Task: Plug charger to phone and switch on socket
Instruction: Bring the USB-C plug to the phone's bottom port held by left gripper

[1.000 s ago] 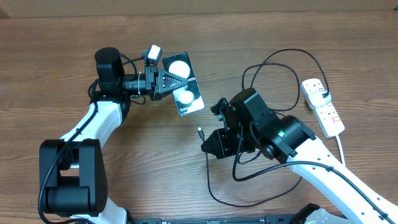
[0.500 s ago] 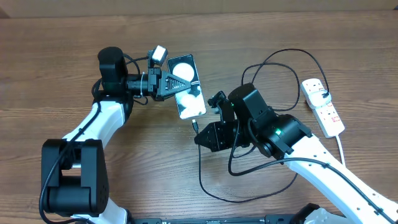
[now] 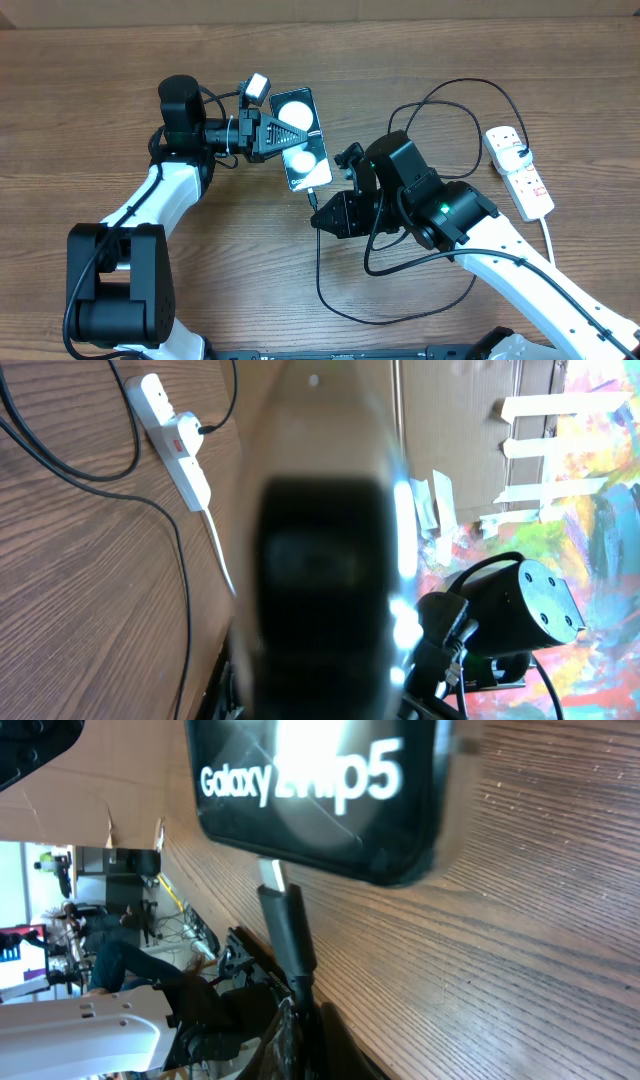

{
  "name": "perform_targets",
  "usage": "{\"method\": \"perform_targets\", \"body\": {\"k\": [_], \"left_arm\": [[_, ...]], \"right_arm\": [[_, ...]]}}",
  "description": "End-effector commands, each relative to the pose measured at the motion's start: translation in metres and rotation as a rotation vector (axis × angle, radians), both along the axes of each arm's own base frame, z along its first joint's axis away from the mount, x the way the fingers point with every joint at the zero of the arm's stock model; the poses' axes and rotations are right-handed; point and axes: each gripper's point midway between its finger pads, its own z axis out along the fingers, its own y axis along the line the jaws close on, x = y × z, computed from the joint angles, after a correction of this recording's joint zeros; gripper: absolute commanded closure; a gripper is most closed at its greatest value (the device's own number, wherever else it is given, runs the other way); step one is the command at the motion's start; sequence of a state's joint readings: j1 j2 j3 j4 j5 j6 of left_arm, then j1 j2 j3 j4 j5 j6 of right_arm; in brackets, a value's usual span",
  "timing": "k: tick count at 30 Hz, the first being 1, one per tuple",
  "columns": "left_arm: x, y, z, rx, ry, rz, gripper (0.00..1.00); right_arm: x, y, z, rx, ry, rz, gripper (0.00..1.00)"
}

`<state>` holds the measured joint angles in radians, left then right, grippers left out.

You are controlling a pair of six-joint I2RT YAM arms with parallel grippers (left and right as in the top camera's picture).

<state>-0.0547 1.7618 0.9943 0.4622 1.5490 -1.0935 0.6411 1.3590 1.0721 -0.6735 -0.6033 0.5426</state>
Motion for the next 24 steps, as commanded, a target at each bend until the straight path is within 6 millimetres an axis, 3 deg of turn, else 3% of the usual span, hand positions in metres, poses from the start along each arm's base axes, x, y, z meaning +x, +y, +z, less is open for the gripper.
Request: {"method": "perform_targets", "body": {"k": [1,24], "left_arm": [[-0.0013,-0.0012,0.0108,-0.011,-0.033,-0.033,0.96],[0.0027,0.0063,0.011,-0.011,-0.037,-0.012,0.96]], "right_arm": [[0.0029,-0.0019,-0.0012,0.003,0.006,-0.016,0.96],[0.0007,-0.0038,-0.0035,-0.007,0.02,-0.017,0.96]]}}
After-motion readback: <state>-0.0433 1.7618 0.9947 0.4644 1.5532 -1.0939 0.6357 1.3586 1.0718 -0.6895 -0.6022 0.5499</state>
